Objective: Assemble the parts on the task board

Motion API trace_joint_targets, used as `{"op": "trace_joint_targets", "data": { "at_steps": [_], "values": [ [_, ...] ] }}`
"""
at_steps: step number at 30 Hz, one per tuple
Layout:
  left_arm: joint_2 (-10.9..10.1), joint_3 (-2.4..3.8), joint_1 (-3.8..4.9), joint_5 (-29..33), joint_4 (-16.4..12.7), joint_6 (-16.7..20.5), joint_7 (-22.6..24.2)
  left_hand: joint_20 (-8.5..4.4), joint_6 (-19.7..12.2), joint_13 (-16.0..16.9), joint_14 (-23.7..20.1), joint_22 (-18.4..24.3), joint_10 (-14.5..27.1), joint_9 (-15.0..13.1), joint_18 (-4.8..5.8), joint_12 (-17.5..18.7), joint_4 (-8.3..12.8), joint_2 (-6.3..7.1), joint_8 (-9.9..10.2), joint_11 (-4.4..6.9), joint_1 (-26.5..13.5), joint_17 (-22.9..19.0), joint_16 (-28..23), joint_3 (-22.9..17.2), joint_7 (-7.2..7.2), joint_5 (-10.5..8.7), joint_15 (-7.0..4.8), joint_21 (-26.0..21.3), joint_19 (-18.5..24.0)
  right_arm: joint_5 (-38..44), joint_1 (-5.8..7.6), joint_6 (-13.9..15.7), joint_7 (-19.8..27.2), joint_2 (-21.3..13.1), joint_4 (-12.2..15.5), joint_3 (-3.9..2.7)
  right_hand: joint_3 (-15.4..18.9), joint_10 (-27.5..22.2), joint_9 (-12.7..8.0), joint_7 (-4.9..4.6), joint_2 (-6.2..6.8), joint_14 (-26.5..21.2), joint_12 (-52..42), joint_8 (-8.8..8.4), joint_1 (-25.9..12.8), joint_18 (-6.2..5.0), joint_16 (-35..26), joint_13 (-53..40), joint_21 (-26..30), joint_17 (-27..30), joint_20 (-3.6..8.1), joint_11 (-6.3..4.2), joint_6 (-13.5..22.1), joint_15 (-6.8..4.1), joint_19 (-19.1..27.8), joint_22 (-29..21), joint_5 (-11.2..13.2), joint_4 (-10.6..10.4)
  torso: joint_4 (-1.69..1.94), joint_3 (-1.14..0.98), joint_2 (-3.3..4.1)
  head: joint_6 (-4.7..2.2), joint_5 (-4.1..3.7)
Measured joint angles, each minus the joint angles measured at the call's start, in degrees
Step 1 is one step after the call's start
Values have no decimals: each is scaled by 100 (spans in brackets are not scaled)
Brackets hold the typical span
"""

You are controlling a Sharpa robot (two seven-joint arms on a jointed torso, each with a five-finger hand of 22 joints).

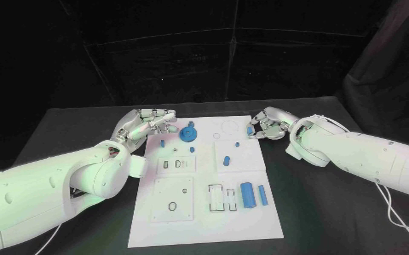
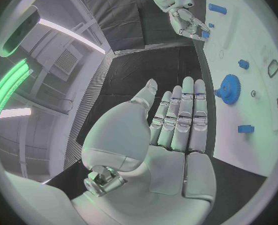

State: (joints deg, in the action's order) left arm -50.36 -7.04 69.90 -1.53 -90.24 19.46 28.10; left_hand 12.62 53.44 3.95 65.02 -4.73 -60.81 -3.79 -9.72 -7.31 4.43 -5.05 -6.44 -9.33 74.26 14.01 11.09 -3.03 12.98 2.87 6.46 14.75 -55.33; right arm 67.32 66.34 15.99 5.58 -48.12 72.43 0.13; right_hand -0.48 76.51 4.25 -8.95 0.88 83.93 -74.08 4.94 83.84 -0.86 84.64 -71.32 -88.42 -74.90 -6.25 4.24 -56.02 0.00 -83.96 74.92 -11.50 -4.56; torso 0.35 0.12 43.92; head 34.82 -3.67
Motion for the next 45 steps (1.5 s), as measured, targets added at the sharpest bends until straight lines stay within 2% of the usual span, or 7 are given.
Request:
{"op": "trace_joint_targets", "data": {
  "at_steps": [10, 17, 23, 29, 34, 38, 45],
  "values": [
    [-8, 0, 0, 0, -4, -2, -1, 0, 0, 0, 0, 0, 0, 0, 0, 0, 0, 0, 0, 0, 0, -1, 0, 0, 0, 0, 0, 0, 0, 19, -8, -33, -11, 30, -22, 0, -178, 60, 20, 83, -123, 0, -24, 128, 29, 0, 0, -66, 0, -4, 0, -61, -280, -43, 0, 0, 52, 52, 0, 0, 0, 10, 0],
    [-10, 0, -1, 0, -4, -4, -4, 0, 0, 0, 0, -1, 0, 0, 0, 0, 0, 0, 0, 0, 0, -1, 0, 0, 0, 0, 0, 0, 0, 29, -9, -40, -11, 55, -20, -2, -223, 67, 18, 105, -124, 0, -40, 136, 28, 0, 0, -61, 0, -3, 1, -68, -321, -43, 0, 0, 52, 63, 0, -3, 0, 24, -1],
    [-10, 0, -1, 0, -1, -6, -6, 0, 0, 0, 0, -1, 0, 0, 0, 0, 0, 0, 0, 0, 0, -2, 0, 0, 0, 0, 0, 0, 0, 34, -12, -10, -9, 56, -21, -2, -415, 108, 20, 157, -207, 13, -115, 218, 23, 0, 0, -140, 0, -3, 63, -109, -495, -115, -19, 0, 78, 110, 0, -3, -2, 29, -7],
    [-14, 0, -1, 0, -1, -10, -11, 0, 0, 0, 0, -1, 0, 0, 0, 0, 0, 0, 0, 0, 0, -2, 0, 0, 0, 0, 0, 0, 0, -1, -15, 151, 0, 11, 23, 0, -598, 138, 21, 152, -282, 14, -200, 272, 6, 0, 0, -248, 0, -3, 128, -139, -523, -159, -4, -1, 117, 140, 0, -3, -2, 27, -10],
    [-40, 0, -1, 0, -8, -11, -16, 0, 0, 0, 0, 2, 0, 0, 0, 0, 16, 0, 0, 0, 0, 2, 0, -16, 0, 0, 0, 0, 0, -33, -15, 311, -16, -162, 278, -2, -609, 139, 21, 152, -322, 1, -203, 273, -34, 0, 0, -282, -22, -2, 139, -140, -523, -187, -6, -1, 14, 133, 3, -1, -9, 12, -7],
    [-47, 0, -1, 0, -1, -10, -18, 0, 0, 0, 0, 6, 0, 0, 0, 0, 16, 0, 0, 0, 0, 5, 0, -16, 0, 0, 0, 0, 0, -47, 0, 409, -90, -283, 634, -4, -623, 140, 21, 152, -347, 1, -203, 273, -64, 0, 0, -295, -22, -2, 155, -140, -523, -186, 10, -1, 5, 146, 3, 8, -27, -10, -2],
    [-22, 0, -1, 0, 61, -10, -20, 0, 0, 0, 0, 5, 0, 0, 0, 0, 16, 0, 0, 0, 0, 5, 0, -16, 0, 0, 0, 0, 0, 27, 87, 517, -379, -201, 1243, -11, -624, 182, 21, 153, -307, 0, -231, 274, -163, 0, 21, -316, -44, -2, 155, -183, -524, -187, 10, -1, -17, 146, -7, 42, -101, -24, 47]
  ]
}}
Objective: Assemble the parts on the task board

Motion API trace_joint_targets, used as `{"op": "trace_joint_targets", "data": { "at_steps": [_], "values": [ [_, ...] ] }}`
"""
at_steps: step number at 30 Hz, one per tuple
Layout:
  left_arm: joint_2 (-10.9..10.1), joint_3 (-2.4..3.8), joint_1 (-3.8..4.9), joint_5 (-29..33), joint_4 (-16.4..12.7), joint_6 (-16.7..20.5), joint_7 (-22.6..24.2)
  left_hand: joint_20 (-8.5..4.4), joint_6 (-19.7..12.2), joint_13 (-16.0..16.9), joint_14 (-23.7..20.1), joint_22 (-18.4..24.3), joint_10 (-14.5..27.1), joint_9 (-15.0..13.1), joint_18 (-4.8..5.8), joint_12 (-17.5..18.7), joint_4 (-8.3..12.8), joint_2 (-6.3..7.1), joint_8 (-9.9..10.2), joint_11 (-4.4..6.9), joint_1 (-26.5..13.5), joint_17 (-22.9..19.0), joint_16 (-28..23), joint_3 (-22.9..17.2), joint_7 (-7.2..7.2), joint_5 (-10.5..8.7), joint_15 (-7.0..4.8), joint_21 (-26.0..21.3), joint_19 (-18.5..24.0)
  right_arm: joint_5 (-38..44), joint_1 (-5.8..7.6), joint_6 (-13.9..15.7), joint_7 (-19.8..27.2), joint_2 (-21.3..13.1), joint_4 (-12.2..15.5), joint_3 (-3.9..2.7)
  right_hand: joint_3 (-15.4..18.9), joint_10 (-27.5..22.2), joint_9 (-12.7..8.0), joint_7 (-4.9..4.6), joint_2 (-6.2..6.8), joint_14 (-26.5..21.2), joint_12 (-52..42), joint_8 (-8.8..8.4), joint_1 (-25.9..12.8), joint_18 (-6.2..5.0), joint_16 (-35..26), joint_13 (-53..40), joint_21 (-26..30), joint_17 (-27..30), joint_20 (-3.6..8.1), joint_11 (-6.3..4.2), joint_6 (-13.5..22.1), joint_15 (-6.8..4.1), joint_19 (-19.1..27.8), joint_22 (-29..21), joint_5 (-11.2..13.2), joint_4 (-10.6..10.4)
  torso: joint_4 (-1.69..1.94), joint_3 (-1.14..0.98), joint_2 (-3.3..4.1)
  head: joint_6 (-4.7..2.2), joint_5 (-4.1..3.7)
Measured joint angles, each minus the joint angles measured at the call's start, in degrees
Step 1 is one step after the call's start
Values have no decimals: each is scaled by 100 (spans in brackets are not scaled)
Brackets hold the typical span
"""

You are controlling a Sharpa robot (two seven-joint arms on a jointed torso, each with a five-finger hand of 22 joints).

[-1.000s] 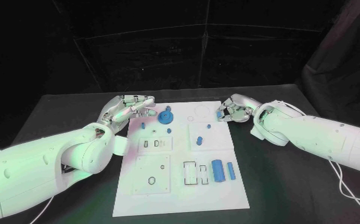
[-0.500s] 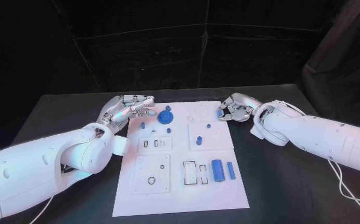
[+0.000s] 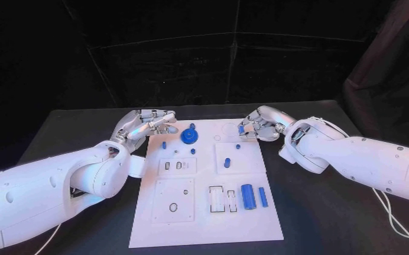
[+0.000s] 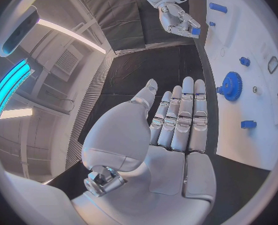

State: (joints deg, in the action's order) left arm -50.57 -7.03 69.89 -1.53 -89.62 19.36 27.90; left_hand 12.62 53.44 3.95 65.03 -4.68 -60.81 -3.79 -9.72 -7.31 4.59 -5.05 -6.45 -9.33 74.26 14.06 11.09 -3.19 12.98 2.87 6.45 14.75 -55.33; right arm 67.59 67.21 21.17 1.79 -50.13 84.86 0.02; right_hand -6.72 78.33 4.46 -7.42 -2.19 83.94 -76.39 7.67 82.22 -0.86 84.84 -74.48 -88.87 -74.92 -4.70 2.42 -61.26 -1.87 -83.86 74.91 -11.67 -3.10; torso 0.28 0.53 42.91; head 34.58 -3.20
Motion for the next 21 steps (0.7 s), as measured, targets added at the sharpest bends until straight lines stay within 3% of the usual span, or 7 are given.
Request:
{"op": "trace_joint_targets", "data": {
  "at_steps": [5, 10, 19, 21],
  "values": [
    [13, 0, 1, 0, 36, 0, 0, 0, 0, 0, 0, 0, 0, 0, 0, 0, 0, 0, 0, 0, 0, 0, 0, 0, 0, 0, 0, 0, 0, 163, 8, 34, -263, 321, 171, 1, 0, 0, 0, 0, 1, 0, -14, 1, 0, 0, 0, -6, 0, 0, 21, 0, -1, 0, -21, 0, -1, 0, 0, 30, -71, 45, 66],
    [17, 0, 3, 0, 49, 0, 0, 0, 0, 0, 0, 5, 0, 0, 0, 0, 0, 0, 0, 0, 0, 5, 0, 0, 0, 0, 0, 0, 0, 388, 15, -5, -472, 788, 208, 3, -24, 20, 0, 5, 37, 21, -14, 2, -68, 0, 0, -28, 0, 1, 21, -20, -5, -20, -21, 0, -44, -24, 19, 65, -142, 138, 191],
    [-9, 0, 10, 20, 42, 15, 0, 0, 33, 0, 0, 13, -33, 0, 0, 0, 9, -23, 0, 33, -23, 25, -28, -42, -33, 0, 0, -31, 0, 865, -40, -199, -734, 1490, -44, 9, -26, 72, 2, 6, 54, 0, -15, 4, -129, 0, 0, -38, 0, 1, 21, -71, -10, -40, -21, 0, -44, -26, 46, 105, -204, 263, 318],
    [-17, 1, 12, 35, 43, 29, 0, 0, 62, 0, 0, 21, -53, 0, 0, 0, 24, -27, 0, 53, -27, 36, -28, -56, -62, 0, 0, -31, 0, 1014, -65, -235, -793, 1622, -101, 54, -69, 72, 2, 4, 60, 0, -14, 6, -152, 0, 0, -17, 0, 1, 21, -72, -12, -40, -21, 0, -43, -70, 48, 108, -208, 286, 343]
  ]
}}
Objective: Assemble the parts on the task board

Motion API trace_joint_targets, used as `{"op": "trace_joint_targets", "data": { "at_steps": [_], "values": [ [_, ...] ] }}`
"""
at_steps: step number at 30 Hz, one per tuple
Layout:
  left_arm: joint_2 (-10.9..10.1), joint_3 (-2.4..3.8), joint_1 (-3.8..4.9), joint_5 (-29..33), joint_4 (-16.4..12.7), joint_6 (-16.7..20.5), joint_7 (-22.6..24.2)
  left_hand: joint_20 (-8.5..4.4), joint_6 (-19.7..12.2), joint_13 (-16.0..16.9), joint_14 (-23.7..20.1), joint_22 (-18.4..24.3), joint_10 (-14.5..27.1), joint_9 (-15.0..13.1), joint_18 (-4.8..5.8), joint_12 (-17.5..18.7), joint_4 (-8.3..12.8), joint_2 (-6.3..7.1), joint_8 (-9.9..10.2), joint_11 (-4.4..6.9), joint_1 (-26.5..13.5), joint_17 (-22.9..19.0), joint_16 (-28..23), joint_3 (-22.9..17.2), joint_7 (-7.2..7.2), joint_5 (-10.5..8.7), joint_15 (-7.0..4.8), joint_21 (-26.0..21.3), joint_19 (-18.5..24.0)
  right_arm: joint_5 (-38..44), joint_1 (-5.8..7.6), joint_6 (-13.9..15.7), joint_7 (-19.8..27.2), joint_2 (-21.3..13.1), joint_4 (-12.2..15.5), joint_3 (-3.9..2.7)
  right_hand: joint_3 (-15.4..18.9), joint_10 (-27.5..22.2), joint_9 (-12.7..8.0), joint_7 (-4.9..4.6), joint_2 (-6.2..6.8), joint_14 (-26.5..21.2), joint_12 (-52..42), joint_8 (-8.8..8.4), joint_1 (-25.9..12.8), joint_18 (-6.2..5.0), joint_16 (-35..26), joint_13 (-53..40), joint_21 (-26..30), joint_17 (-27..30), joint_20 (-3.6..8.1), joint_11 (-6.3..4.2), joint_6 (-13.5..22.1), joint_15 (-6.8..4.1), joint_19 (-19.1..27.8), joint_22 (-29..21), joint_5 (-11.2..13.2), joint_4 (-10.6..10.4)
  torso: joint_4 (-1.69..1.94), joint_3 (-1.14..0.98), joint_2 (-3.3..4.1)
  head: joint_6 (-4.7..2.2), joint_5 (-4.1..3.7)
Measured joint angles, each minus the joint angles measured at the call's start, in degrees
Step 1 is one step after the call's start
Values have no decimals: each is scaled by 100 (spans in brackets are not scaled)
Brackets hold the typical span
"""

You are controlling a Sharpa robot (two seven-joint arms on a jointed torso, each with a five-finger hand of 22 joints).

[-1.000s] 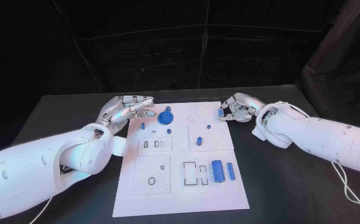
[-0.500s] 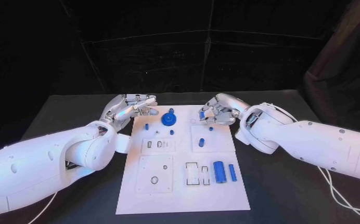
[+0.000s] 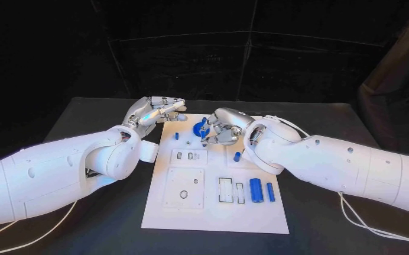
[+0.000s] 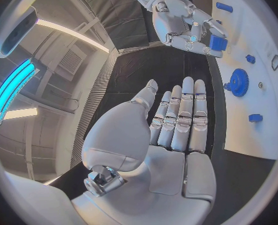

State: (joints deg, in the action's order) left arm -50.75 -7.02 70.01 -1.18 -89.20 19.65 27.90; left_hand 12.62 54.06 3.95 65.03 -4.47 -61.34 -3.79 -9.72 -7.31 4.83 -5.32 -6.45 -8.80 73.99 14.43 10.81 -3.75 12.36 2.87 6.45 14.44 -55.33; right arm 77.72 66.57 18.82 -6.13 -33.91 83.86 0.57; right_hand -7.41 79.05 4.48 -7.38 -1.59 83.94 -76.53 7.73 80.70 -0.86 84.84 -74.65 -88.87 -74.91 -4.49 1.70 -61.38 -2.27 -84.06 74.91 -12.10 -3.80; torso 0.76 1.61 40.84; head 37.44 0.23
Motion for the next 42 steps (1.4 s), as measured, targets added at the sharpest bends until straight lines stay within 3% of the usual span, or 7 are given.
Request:
{"op": "trace_joint_targets", "data": {
  "at_steps": [4, 11, 22, 42],
  "values": [
    [-5, 0, 5, 26, 3, 33, 0, 0, 31, 0, 0, 6, -61, 0, 0, 0, 16, 0, 0, 20, 0, 8, -39, -16, -31, 0, 0, 0, 0, 286, -56, -50, -117, 166, -100, 119, 0, 19, 0, 9, -7, 0, 0, 2, -36, 0, 0, 11, 0, 0, 14, -19, -14, 0, 14, 0, 46, -1, 3, -1, -2, 39, 30],
    [-11, 0, 8, 60, 6, 86, 2, 0, 31, 0, 0, 5, -61, 0, 0, 0, 0, 0, 0, 20, 0, 8, -39, -31, -31, 0, 0, -24, 0, 716, -153, -86, -318, 332, -215, 168, -41, 38, 3, 16, 39, 0, 30, 5, -98, 0, 0, 48, 0, 0, 21, -37, -26, 0, 22, 0, 47, -11, 4, -7, -1, 77, 60],
    [-6, 0, 10, 79, -2, 113, 3, 0, 31, 0, 0, 5, -61, 0, 0, 0, 0, 23, 0, 20, -23, 7, -39, -31, -31, 0, 0, -24, 0, 1097, -240, -117, -501, 498, -333, 176, -54, 38, 12, 28, 83, -1, 30, 10, -141, 0, 0, 50, 0, 1, 21, -38, -38, 0, 22, 0, 60, -24, 8, -9, 0, 140, 100],
    [-3, 1, 10, 92, -9, 111, 0, 0, 31, 0, 0, 13, -60, 0, 0, 28, 16, 23, 0, 20, -23, 20, -61, -46, -31, 0, 0, -24, 0, 1341, -323, -294, -619, 631, -401, 177, -52, 38, 35, 39, 121, -1, 52, 97, -178, 0, 0, 48, 0, 1, 21, -38, -42, 1, 22, 0, 82, -24, 5, -12, -3, 160, 132]
  ]
}}
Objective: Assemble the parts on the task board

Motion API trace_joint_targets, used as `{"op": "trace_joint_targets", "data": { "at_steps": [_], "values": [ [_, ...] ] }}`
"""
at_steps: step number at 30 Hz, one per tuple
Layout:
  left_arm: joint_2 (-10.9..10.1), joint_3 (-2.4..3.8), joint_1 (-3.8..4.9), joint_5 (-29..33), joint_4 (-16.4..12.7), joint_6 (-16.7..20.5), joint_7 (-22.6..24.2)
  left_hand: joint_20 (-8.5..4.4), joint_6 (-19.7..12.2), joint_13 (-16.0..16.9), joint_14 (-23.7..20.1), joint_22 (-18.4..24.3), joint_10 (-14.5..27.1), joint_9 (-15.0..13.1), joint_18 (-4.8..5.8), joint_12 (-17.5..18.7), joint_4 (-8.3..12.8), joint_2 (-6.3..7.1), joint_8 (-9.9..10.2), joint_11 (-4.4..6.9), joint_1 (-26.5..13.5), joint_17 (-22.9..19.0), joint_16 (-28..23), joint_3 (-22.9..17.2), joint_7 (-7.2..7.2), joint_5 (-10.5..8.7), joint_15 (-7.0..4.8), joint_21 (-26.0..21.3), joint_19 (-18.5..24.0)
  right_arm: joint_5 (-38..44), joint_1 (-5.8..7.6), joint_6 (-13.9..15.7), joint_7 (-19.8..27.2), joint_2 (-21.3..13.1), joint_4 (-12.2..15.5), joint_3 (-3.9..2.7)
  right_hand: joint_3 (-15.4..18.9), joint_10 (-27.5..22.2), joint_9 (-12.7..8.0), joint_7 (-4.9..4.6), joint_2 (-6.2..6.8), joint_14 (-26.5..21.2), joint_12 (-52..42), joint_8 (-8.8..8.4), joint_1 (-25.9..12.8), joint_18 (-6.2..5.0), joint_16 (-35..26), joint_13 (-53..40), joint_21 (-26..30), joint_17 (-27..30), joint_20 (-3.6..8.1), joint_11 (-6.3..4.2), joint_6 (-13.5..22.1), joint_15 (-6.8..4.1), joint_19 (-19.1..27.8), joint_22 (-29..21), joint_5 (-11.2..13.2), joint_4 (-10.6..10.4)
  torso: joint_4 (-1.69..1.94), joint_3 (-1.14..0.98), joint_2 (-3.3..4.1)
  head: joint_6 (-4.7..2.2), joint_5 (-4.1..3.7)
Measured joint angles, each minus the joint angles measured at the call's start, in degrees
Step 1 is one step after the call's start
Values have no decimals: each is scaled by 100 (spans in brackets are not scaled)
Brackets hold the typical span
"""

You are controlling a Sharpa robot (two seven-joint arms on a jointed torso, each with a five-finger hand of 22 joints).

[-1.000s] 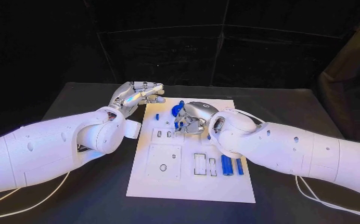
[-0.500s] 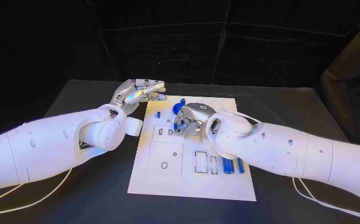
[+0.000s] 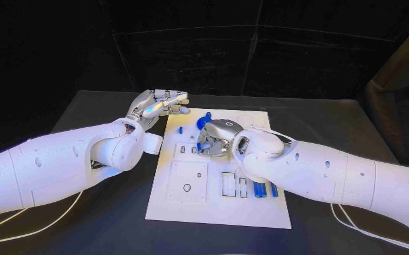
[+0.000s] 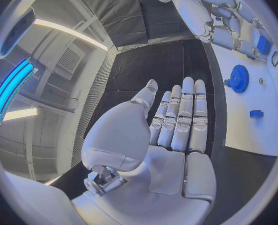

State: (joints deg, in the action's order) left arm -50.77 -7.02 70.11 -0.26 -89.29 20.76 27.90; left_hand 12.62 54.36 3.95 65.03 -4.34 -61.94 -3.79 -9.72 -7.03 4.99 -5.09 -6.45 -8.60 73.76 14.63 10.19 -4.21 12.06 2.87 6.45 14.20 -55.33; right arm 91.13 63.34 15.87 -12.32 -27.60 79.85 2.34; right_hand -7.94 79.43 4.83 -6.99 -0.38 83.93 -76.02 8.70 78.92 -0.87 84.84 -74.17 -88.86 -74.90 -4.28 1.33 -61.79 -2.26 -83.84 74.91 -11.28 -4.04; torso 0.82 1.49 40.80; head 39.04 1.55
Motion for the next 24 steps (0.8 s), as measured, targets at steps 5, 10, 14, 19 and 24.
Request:
{"op": "trace_joint_targets", "data": {
  "at_steps": [5, 10, 14, 19, 24],
  "values": [
    [1, 0, 0, 2, 3, -1, -1, 0, 0, 0, 0, 0, 0, 0, 0, 0, 0, 0, 0, 0, 0, 0, 0, 0, 0, 0, 0, 0, 0, 41, 3, -44, -15, -8, 17, -6, -16, 0, -4, 1, 0, 0, 23, 1, 0, 0, 0, 18, 0, 0, 0, 0, 1, 0, 0, 0, 10, 16, -2, -2, 0, 8, 1],
    [1, 0, 0, 3, 5, -2, -3, 0, 0, 0, 0, 4, 0, 0, 0, 0, 15, 22, 0, 0, -22, -1, 0, -15, 0, 0, 0, 0, 0, 80, 6, -104, -35, -29, 48, -10, -19, -2, -22, 9, 0, 0, 23, 0, 0, 0, 0, 21, 0, -5, 0, 2, 9, 0, 0, 0, 11, 20, -3, -5, 0, 12, 1],
    [3, 0, 0, 4, 7, -2, -5, 0, 0, 0, 0, 5, 0, 0, 0, 0, 15, 22, 0, 0, -22, -1, 0, -15, 0, 0, 0, 0, 0, 106, 8, -144, -53, -30, 66, -15, -29, -23, -29, 10, 0, 0, 45, -5, 0, 0, 0, 41, 0, -4, 0, 23, 10, 0, 0, 0, 29, 30, -6, -4, 2, 4, -1],
    [4, 0, 0, 4, 10, -3, -7, 16, 0, 0, 0, 5, 0, 0, 0, 0, 15, 22, 0, 0, -22, 5, 0, -15, 0, 0, 0, 0, -16, 132, 9, -165, -73, -30, 80, -17, -36, -73, -37, 11, 62, 0, 113, -42, -61, 0, 0, 93, 0, -4, 0, 73, 11, 0, 0, 0, 29, 38, -6, -4, 3, 8, -10],
    [4, 0, 0, 5, 13, -3, -9, 16, 0, 0, 0, 5, 0, 0, -1, 0, 15, 22, 0, 0, -22, 5, 0, -15, 0, 0, 0, 0, -16, 148, 9, -167, -90, -26, 86, -18, -47, -93, -61, -9, 108, 0, 146, -77, -107, 0, 0, 118, 15, -3, 0, 93, 79, 0, 0, 0, 29, 49, -6, -2, 5, 15, -14]
  ]
}}
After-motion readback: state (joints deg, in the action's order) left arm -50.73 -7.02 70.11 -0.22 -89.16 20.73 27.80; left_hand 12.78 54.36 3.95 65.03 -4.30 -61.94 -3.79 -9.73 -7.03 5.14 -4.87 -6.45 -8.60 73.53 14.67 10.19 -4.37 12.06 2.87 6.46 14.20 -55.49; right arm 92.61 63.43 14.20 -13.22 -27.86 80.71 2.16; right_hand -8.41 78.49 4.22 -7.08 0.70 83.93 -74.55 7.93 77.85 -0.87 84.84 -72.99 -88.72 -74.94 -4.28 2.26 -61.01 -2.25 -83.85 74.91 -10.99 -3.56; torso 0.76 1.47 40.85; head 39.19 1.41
